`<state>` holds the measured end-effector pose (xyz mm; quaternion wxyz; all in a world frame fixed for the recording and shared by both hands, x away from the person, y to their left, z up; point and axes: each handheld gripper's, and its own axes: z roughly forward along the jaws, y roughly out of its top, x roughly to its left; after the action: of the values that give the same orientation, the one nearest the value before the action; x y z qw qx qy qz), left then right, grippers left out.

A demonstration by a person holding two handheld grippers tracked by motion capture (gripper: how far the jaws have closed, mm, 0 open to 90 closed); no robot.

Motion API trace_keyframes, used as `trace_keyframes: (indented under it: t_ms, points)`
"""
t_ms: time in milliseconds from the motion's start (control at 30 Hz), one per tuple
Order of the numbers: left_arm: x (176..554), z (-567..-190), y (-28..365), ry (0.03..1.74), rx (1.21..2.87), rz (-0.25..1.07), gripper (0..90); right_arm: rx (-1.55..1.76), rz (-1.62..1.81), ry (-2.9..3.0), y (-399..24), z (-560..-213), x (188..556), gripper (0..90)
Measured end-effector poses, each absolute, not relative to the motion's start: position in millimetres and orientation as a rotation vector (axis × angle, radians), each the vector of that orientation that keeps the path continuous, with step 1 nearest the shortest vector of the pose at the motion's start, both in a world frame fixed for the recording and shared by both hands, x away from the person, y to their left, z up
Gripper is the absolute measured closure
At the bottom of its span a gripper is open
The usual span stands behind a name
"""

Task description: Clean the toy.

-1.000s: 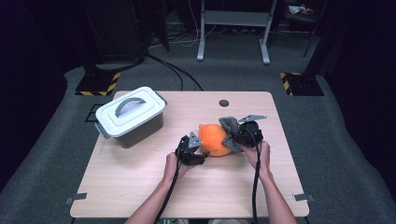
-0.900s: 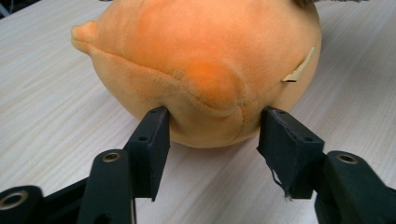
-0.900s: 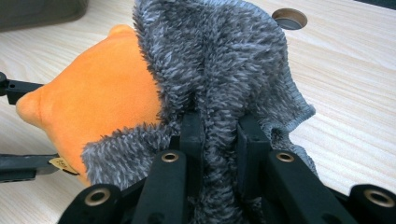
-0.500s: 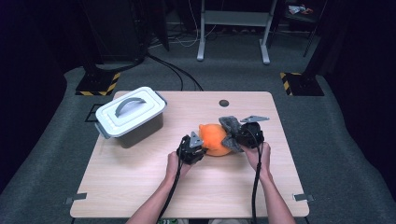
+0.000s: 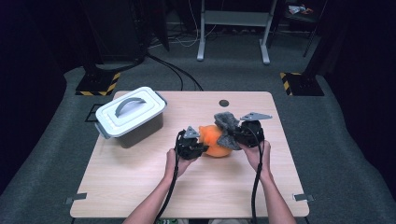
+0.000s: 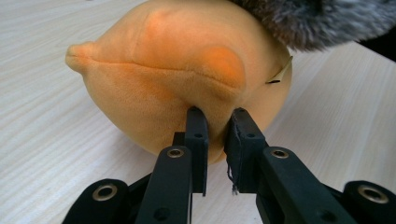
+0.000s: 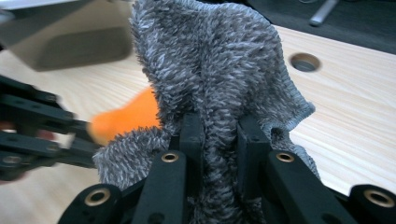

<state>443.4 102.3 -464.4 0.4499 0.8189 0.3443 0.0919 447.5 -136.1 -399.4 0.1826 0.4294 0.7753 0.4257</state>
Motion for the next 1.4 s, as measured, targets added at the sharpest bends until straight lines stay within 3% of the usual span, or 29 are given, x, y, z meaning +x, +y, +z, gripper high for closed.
trace_keyframes:
  t_ms: [467,1400]
  points:
    - [443.7,-466.5,102.1,0.869,2.019,0.224,79.4,1.1,1.113,2.27,-90.0,-410.7,451.5,75.9]
    - [449.6,-473.3,109.3,0.895,2.005,0.208,79.3,1.333,1.005,2.17,-158.2,-453.7,465.4,76.1]
